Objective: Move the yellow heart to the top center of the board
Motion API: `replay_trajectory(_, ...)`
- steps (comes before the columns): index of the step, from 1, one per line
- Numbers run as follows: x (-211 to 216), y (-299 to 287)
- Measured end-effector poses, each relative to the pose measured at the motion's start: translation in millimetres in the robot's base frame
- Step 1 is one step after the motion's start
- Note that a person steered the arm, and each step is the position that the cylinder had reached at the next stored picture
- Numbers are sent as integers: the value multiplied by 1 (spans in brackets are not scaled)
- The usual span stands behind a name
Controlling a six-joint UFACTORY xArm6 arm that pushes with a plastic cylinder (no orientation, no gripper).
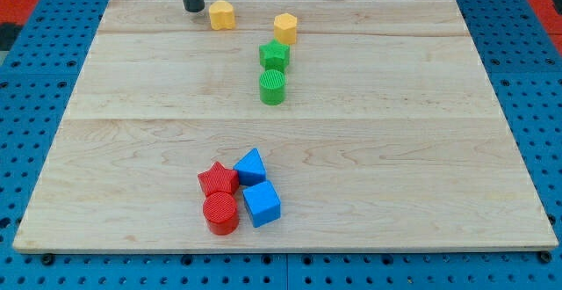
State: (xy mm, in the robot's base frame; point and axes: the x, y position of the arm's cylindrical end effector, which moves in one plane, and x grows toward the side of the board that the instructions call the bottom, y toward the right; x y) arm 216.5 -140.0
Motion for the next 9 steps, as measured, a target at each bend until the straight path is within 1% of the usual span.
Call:
replay_trajectory(2,20,-6)
replay_trajectory(3,25,10)
replay_trajectory(5,9,77)
replay_trajectory(6,-9,93)
replay_trajectory(7,-13,104)
replay_trajectory(9,-6,74)
